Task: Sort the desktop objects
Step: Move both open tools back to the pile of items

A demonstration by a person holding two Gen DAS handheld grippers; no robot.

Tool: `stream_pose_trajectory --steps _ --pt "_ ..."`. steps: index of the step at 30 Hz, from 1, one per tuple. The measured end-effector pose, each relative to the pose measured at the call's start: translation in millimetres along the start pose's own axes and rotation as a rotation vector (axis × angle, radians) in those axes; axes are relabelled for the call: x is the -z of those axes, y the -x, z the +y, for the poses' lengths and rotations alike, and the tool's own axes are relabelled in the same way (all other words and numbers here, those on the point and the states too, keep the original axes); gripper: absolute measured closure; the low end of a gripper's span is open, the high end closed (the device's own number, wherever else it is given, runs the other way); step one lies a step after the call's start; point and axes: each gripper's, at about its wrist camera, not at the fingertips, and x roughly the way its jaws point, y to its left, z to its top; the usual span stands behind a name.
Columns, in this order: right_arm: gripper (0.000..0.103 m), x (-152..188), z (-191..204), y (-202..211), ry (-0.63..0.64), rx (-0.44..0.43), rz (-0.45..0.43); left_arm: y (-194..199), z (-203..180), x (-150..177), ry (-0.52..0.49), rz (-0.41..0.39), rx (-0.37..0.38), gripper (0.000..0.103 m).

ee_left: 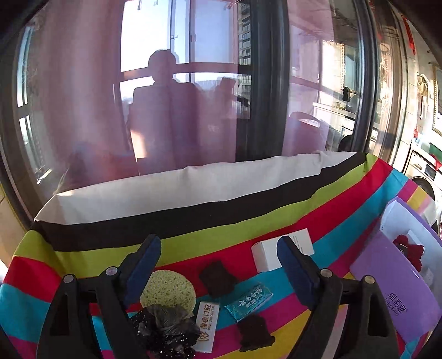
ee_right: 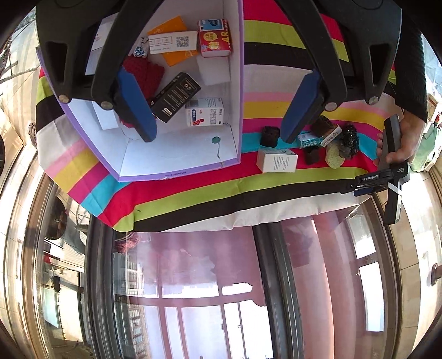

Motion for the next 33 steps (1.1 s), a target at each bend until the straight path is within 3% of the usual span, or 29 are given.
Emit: stream_pose_trajectory --steps 7,10,14,22,33 --pt "0.003 -21.2 41.2 -22.7 0.010 -0.033 0.011 -12.4 39.3 16.8 0.105 0.081 -0.033 0.013" --pt "0.003 -28.3 61.2 -43.5 0.013 -0.086 0.057 -18.8 45.9 23.9 0.114 0.126 -0.057 0.000" --pt "0.001 -34.5 89.4 -75.2 0.019 -0.113 0.136 -34.4 53.9 33.4 0.129 0.189 -0.081 0.000" --pt "0.001 -32.1 139.2 -137.3 0.064 -0.101 0.245 -55.8 57.1 47.3 0.144 0.256 -0.087 0.000" --pt "0.001 -21.1 152.3 -226.8 0.058 -0.043 0.393 -92.6 55.2 66.4 0.137 0.337 -0.111 0.000"
